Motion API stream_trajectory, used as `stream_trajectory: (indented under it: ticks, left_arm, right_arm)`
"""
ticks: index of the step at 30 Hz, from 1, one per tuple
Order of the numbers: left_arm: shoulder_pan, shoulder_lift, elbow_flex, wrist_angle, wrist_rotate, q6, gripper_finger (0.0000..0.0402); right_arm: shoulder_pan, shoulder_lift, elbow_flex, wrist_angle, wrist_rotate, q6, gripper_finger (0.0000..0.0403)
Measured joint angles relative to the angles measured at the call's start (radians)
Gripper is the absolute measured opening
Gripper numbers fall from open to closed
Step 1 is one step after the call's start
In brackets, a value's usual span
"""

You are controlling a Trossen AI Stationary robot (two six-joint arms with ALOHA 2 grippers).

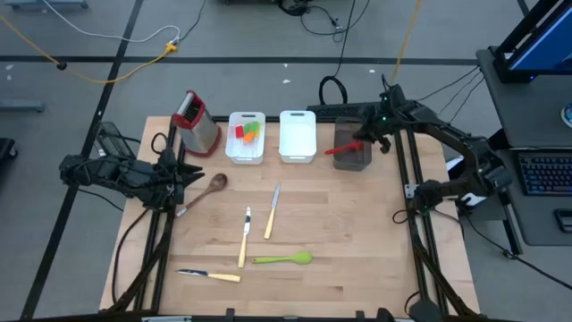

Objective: Pick & Place Kitchen Items
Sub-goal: Put the yellow serving spoon into the black bin, then put the brown serving spoon into the black bin

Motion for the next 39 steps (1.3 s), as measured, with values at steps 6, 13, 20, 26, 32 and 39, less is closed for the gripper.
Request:
stream_trajectory:
  ticks: [6,13,20,26,32,39]
  left_arm:
    - [0.0,0.0,0.0,0.0,0.0,0.0,0.0102]
    - [0.0,0.0,0.0,0.0,0.0,0.0,0.0102]
    - [0.0,0.0,0.0,0.0,0.0,0.0,0.0102]
    - [0.0,0.0,0.0,0.0,0.0,0.0,0.0102]
    - [0.0,0.0,0.0,0.0,0.0,-0.005,0.0102]
    - [0.0,0.0,0.0,0.0,0.0,-0.005,0.0102]
  right_arm:
    - [-0.001,0.092,0.0,-0.001,0.004,-0.055,0.0011]
    - [-0.002,0.173,-0.001,0.035,0.041,-0.094,0.0029]
    - [-0.003,0.194,-0.001,0.076,0.061,-0.116,0.0018]
    - [-0.016,0.194,-0.001,0.076,0.093,-0.137,0.0057]
    - [-0.022,0.193,-0.001,0.066,0.105,-0.14,0.0095]
    - [-0.029,0.177,-0.001,0.067,0.103,-0.175,0.0115]
